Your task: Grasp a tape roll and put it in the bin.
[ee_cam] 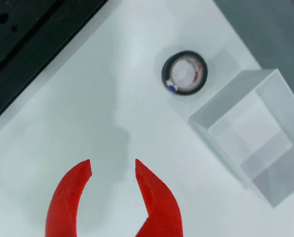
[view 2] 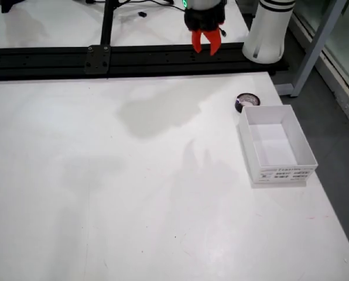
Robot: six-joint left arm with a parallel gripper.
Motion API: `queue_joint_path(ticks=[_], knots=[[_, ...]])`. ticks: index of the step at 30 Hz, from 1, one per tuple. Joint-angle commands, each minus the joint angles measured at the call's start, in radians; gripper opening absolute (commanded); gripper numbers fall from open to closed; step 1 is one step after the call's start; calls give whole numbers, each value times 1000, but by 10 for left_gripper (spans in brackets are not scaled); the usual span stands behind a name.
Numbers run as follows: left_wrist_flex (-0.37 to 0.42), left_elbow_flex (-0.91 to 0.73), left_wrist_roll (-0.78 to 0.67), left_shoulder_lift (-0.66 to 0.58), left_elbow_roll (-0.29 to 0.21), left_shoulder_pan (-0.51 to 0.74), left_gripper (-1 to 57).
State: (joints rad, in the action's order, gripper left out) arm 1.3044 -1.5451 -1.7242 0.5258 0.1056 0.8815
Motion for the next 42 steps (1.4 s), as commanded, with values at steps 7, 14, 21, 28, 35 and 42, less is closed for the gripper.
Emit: queue_joint_path(ticks=[7, 14, 21, 28, 35, 42], knots=[[21, -24, 71, 194, 26, -87, 193], [23, -27, 129, 253, 39, -105, 196], [23, -29, 175, 296, 63, -133, 196], [19, -29, 189, 327, 101, -153, 196], [10, -29, 189, 359, 140, -156, 201], [-14, -27, 175, 368, 200, -147, 200]])
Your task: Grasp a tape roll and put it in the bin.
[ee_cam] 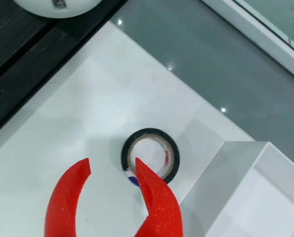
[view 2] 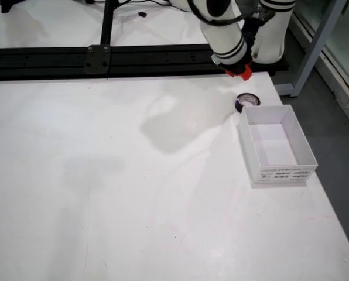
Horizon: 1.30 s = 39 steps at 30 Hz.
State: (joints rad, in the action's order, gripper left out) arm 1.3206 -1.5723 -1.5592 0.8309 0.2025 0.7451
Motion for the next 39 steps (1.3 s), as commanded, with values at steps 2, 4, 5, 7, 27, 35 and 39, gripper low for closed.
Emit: queue_joint_path(ticks=[2, 4, 5, 7, 27, 35, 39], knots=[[-46, 0, 5, 65, 112, -9, 197], [-60, 0, 2, 74, 114, -9, 196], [-67, 0, 2, 79, 114, -7, 196], [-87, 0, 2, 96, 110, -3, 198], [-159, 2, -24, 152, 103, 40, 204], [-167, 2, -25, 157, 101, 42, 200], [-176, 2, -27, 166, 98, 43, 200]])
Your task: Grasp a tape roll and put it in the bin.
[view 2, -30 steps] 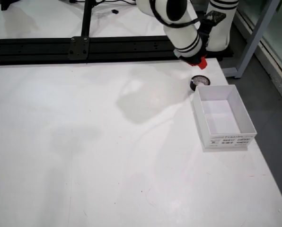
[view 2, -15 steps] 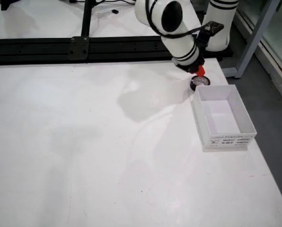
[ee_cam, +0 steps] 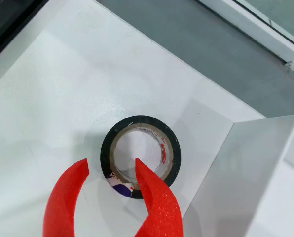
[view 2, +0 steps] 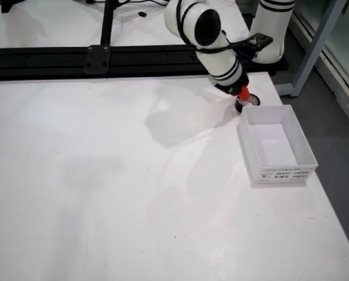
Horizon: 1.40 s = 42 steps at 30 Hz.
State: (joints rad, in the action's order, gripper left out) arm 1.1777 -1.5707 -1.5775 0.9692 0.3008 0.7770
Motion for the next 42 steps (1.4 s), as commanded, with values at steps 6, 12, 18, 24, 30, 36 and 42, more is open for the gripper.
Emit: queue_joint_path(ticks=[6, 12, 18, 24, 30, 36, 42], knots=[[-47, 0, -12, 42, -5, 15, 192], [-52, 0, -13, 42, -5, 8, 147], [-70, 1, -13, 42, -6, 2, 26], [-76, 1, -13, 40, -20, 7, -7], [-43, 1, -12, 8, -26, 16, -7], [45, 1, -12, -69, -17, 24, -8], [80, 1, -12, -136, -22, 33, -8]])
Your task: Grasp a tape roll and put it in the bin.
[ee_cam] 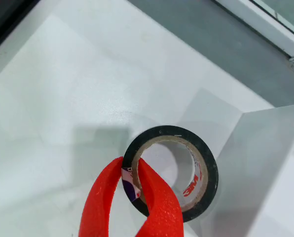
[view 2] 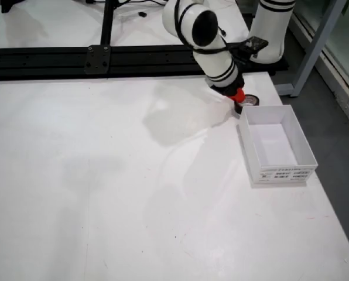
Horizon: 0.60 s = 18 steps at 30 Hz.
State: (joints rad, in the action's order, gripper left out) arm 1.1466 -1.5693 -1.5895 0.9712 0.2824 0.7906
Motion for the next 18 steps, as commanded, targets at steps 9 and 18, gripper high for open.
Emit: queue_joint_path(ticks=[9, 18], knots=[[143, 0, 0, -227, -22, 53, -8], [153, 0, 0, -353, 43, -5, -8]])
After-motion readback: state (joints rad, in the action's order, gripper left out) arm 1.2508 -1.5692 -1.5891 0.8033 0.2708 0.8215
